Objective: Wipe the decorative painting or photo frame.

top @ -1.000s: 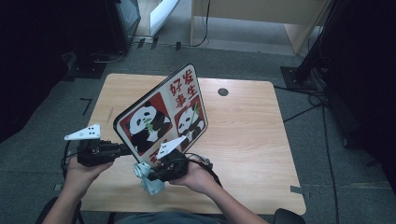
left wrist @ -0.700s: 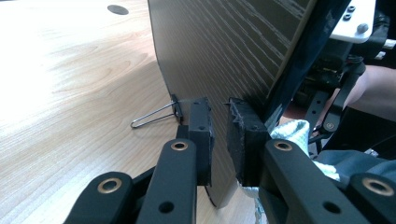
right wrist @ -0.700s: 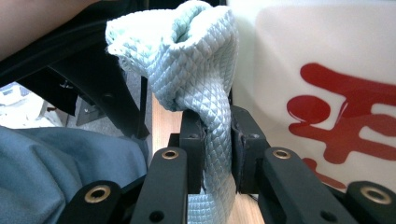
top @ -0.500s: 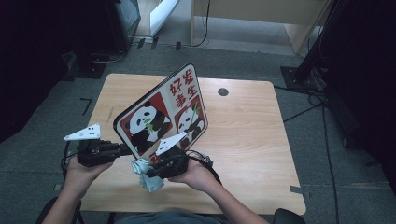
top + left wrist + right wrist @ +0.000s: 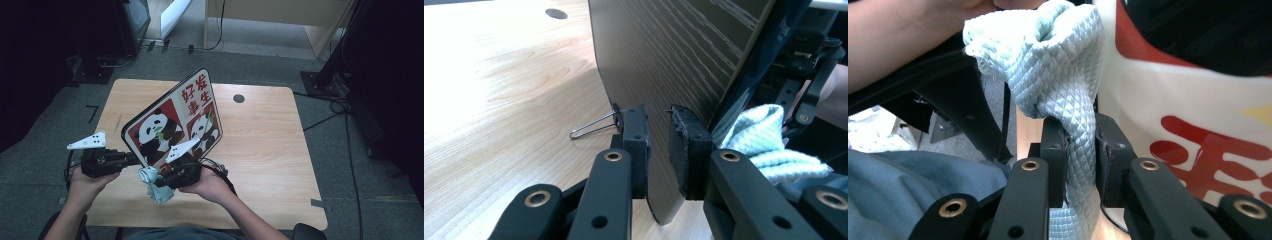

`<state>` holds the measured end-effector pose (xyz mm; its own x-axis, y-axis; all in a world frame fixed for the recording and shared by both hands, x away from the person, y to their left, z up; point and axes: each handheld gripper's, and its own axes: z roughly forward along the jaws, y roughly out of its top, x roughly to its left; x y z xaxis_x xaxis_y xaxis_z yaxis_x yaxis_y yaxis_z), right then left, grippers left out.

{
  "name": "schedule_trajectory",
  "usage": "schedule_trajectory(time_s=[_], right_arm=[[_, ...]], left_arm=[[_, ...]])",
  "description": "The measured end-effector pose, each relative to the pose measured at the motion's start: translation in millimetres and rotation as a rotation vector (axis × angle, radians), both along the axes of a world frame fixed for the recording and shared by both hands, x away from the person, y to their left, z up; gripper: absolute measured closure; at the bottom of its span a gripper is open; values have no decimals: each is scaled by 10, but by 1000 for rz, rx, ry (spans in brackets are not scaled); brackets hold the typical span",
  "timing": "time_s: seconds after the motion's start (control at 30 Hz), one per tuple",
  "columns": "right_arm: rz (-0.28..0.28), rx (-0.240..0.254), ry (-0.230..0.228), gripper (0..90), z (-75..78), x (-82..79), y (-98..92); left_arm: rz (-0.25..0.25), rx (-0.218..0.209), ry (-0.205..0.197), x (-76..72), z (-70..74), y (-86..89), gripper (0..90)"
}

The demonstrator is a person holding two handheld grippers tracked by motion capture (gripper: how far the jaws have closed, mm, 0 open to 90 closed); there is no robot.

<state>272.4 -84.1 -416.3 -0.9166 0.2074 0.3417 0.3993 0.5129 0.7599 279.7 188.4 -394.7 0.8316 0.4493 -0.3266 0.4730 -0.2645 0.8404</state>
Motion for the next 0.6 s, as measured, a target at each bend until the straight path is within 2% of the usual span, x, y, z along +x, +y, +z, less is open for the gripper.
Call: schedule_trajectory(time_s=[0.6], right_arm=[[2, 5, -6, 778, 232, 59, 86]], left_arm=[[21, 8, -4, 12, -8, 77, 795]])
